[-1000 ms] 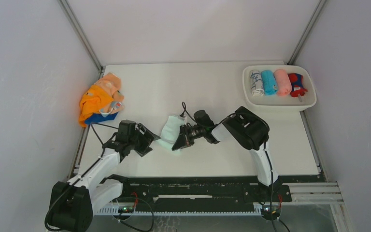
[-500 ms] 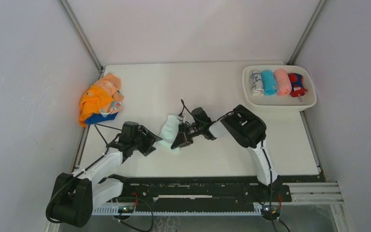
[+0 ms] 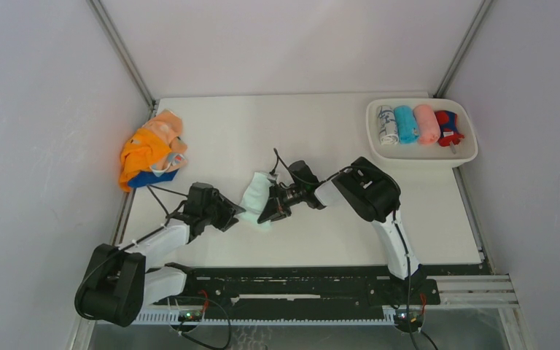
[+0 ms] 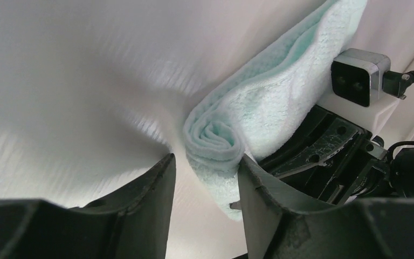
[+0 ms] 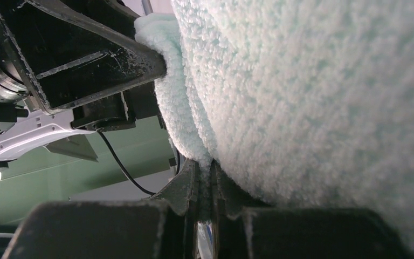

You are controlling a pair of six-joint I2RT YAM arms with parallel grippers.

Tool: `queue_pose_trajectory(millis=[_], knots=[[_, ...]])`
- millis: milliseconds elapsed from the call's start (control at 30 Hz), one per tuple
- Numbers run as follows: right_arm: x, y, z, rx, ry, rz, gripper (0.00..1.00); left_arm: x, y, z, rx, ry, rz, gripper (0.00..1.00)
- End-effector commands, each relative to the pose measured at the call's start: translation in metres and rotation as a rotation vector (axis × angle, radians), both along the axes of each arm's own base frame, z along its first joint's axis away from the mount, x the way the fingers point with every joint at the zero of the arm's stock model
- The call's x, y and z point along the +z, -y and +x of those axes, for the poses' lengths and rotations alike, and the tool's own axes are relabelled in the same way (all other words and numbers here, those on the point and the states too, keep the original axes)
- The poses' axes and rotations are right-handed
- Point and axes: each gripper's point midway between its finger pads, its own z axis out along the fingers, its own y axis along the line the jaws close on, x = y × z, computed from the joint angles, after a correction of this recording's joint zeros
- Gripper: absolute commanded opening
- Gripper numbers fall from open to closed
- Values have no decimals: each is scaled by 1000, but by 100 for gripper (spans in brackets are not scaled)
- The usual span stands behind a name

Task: Roll the towels
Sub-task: Roll the towel at the center of the board.

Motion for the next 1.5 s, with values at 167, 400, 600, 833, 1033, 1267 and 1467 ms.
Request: queue_pose_trajectory(millis=[167,400,600,833,1033,1267,1467], knots=[[-35,10,3,-45,-5,-151,0,-26,-4,1,-7,-52,68,41],[-6,12,5,0,201,-158,9,-30,-7,-8,-26,-95,98,24],[34,17,8,39,558,-232,29,-12,-16,-14,-72,-96,172,13],[61,11,-1,133,1060,-394,48,-7,-23,-29,-150,-178,229,9],[72,-17,-27,216,1441,-478,60,-4,-19,-28,-173,-203,211,8],[55,-36,-46,306,1643,-528,62,-1,-20,-28,-180,-203,223,8],[26,-37,-51,392,1682,-592,60,-3,-20,-28,-183,-206,221,8]])
